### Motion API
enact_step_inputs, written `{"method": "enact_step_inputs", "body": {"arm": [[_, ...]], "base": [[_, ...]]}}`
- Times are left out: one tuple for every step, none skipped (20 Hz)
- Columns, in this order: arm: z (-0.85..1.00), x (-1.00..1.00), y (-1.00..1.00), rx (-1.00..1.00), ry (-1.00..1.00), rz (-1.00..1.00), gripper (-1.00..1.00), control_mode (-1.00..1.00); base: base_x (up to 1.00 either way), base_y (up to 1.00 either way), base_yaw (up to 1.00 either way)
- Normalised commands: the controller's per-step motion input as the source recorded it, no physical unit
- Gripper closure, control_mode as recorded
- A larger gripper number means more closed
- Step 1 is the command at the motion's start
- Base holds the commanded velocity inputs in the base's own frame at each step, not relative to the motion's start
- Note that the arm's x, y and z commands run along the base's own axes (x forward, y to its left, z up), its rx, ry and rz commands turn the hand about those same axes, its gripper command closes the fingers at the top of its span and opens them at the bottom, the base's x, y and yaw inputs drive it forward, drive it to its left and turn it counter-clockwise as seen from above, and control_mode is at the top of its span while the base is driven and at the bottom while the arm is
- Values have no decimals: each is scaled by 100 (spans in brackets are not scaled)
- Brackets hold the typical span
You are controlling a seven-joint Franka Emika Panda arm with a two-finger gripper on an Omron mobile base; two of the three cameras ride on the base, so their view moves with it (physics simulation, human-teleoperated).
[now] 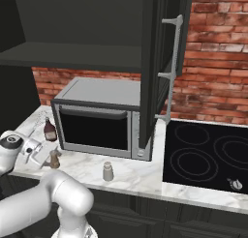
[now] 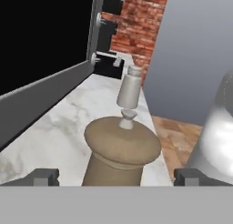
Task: There are various items on the counter. Only move the condiments/shakers into the cabinet.
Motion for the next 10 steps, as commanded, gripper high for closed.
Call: {"method": "enact_step_inputs", "body": {"arm": [[0,-13,-28,0,2,1,-100,-100],[0,-14,-21,0,2,2,100,-100],[0,-11,-9,-1,5,3,100,-100],[0,-13,-1,-1,4,3,100,-100],[5,-11,0,0,2,4,100,-100],[20,-19,0,0,0,5,100,-100],[41,-24,0,0,0,7,100,-100],[61,-36,0,0,0,9,100,-100],[76,-34,0,0,0,11,100,-100],[97,-38,0,0,0,15,100,-100]], "base": [[0,0,0],[0,0,0],[0,0,0],[0,0,0],[0,0,0],[0,0,0],[0,0,0],[0,0,0],[0,0,0],[0,0,0]]}}
